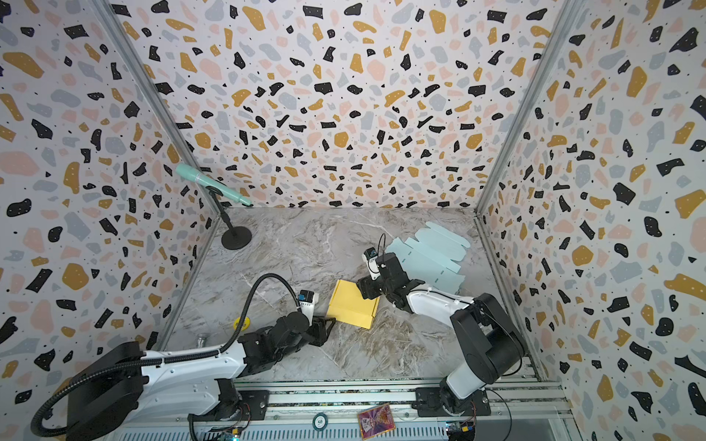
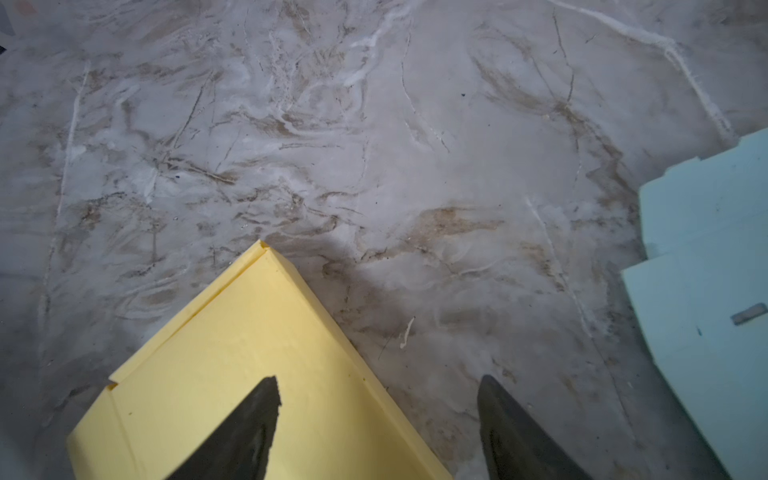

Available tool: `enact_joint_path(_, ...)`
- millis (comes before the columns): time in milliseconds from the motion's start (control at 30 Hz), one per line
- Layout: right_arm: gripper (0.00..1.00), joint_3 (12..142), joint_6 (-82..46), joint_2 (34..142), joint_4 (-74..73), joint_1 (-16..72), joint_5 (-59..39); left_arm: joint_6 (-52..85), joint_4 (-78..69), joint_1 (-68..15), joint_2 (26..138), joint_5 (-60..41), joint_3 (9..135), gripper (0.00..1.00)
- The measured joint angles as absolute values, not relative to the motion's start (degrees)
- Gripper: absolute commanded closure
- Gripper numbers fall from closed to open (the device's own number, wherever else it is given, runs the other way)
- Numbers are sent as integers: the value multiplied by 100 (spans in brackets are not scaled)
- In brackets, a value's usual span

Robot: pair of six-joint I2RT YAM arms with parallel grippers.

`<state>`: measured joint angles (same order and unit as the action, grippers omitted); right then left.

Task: Fold the paper box

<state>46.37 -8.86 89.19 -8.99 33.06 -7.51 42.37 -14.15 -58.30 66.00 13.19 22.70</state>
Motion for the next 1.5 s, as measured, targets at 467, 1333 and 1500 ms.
enact_joint_path(467, 24, 4921, -777, 9192, -958, 3004, -1356, 3994, -1555, -5885, 7736, 1050, 2943, 56)
enact_joint_path(1333, 30, 5022, -893, 9918, -1184, 2954, -2248, 3774, -1938, -5933, 8812, 904, 3420, 58)
enact_joint_path(1500, 32, 5019, -895, 9939, -1216, 2978, -2318, 3745, -2029, -5933, 8971, 902, 3448, 58)
